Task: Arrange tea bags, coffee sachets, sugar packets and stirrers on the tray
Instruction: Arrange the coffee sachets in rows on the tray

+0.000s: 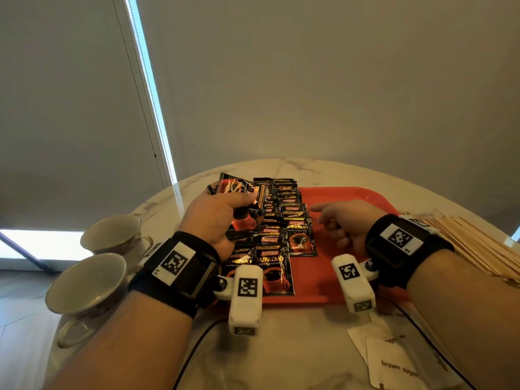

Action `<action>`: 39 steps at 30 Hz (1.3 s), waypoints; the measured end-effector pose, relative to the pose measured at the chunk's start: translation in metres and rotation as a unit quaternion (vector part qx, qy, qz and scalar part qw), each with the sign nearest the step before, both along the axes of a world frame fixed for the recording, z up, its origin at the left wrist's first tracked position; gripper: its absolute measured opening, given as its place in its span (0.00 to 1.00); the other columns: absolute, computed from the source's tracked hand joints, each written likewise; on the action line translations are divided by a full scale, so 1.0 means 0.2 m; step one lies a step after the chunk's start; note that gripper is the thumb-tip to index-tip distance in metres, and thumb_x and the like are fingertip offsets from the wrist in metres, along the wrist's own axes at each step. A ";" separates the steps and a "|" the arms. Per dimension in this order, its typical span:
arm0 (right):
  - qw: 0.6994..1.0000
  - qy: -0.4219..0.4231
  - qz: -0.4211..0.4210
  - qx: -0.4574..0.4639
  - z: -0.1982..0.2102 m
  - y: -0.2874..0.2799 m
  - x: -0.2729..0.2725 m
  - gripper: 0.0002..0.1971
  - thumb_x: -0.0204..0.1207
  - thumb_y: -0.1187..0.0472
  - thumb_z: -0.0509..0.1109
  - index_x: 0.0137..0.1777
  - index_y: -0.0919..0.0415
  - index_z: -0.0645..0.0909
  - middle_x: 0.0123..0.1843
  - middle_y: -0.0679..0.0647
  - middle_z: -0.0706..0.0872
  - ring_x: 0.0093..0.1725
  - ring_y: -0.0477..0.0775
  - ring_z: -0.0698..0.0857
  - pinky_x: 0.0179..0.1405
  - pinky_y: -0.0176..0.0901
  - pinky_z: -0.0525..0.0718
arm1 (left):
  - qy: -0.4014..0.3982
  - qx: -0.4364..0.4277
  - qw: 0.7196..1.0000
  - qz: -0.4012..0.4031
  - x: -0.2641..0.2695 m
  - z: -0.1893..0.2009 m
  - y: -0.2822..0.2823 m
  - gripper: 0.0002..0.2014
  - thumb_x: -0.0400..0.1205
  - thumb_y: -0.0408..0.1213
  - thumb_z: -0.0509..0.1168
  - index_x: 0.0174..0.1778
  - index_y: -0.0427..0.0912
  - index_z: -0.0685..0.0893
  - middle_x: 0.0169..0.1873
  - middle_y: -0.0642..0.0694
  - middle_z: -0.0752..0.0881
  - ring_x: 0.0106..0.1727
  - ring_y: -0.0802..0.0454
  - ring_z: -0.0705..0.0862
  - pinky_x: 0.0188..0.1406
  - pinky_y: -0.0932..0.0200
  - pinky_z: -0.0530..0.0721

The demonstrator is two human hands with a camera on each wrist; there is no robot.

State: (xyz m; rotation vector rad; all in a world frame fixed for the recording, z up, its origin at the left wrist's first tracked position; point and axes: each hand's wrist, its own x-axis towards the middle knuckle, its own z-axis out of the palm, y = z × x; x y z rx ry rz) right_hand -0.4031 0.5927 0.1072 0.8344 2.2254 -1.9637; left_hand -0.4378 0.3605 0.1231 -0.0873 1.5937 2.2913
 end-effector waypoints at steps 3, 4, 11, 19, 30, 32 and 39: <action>0.996 0.065 -0.012 -0.068 0.04 -0.02 0.02 0.10 0.82 0.61 0.71 0.61 0.61 0.84 0.27 0.47 0.70 0.23 0.45 0.63 0.20 0.36 0.60 | 0.007 0.005 1.000 -0.006 0.01 0.00 0.02 0.24 0.78 0.26 0.77 0.70 0.35 0.80 0.57 0.29 0.92 0.54 0.27 0.93 0.58 0.24 0.89; 0.992 0.087 0.009 -0.090 0.06 -0.05 0.03 0.07 0.82 0.58 0.72 0.56 0.59 0.83 0.28 0.47 0.70 0.24 0.45 0.64 0.23 0.37 0.61 | 0.013 0.005 1.000 -0.008 0.02 0.00 0.02 0.23 0.78 0.25 0.77 0.68 0.36 0.81 0.55 0.29 0.93 0.53 0.28 0.94 0.57 0.24 0.89; 0.970 0.171 0.148 -0.091 0.11 -0.28 0.10 0.07 0.77 0.61 0.78 0.53 0.60 0.86 0.38 0.52 0.86 0.32 0.48 0.82 0.33 0.44 0.82 | 0.055 0.003 0.998 -0.038 0.05 0.00 0.03 0.23 0.74 0.31 0.79 0.66 0.38 0.87 0.59 0.29 0.92 0.60 0.25 0.91 0.63 0.20 0.85; 0.948 0.279 0.025 -0.152 0.19 -0.27 0.09 0.03 0.85 0.67 0.69 0.53 0.65 0.84 0.43 0.58 0.92 0.37 0.51 0.91 0.32 0.42 0.90 | 0.048 0.027 0.996 -0.071 0.07 0.01 0.05 0.16 0.82 0.28 0.72 0.66 0.38 0.88 0.47 0.35 0.93 0.37 0.45 0.91 0.34 0.49 0.90; 0.923 0.306 0.101 0.211 0.25 -0.18 0.12 0.03 0.80 0.58 0.77 0.44 0.53 0.91 0.29 0.40 0.88 0.25 0.35 0.81 0.26 0.27 0.76 | 0.099 -0.044 0.993 -0.051 0.08 0.02 0.04 0.05 0.81 0.36 0.76 0.52 0.45 0.91 0.56 0.34 0.93 0.60 0.29 0.92 0.61 0.27 0.89; 0.913 0.308 0.119 0.240 0.25 -0.18 0.12 0.03 0.78 0.56 0.79 0.44 0.52 0.91 0.27 0.38 0.87 0.25 0.34 0.81 0.25 0.24 0.75 | 0.121 -0.044 0.988 -0.083 0.10 0.03 0.03 0.17 0.73 0.40 0.80 0.56 0.42 0.89 0.54 0.33 0.93 0.57 0.29 0.92 0.63 0.26 0.88; 0.944 0.282 0.114 -0.130 0.25 -0.21 0.10 0.06 0.67 0.63 0.80 0.43 0.59 0.87 0.35 0.54 0.89 0.30 0.50 0.84 0.30 0.42 0.82 | 0.174 -0.016 0.973 -0.151 0.12 0.03 0.02 0.25 0.69 0.24 0.77 0.63 0.39 0.86 0.54 0.32 0.92 0.50 0.36 0.93 0.52 0.39 0.93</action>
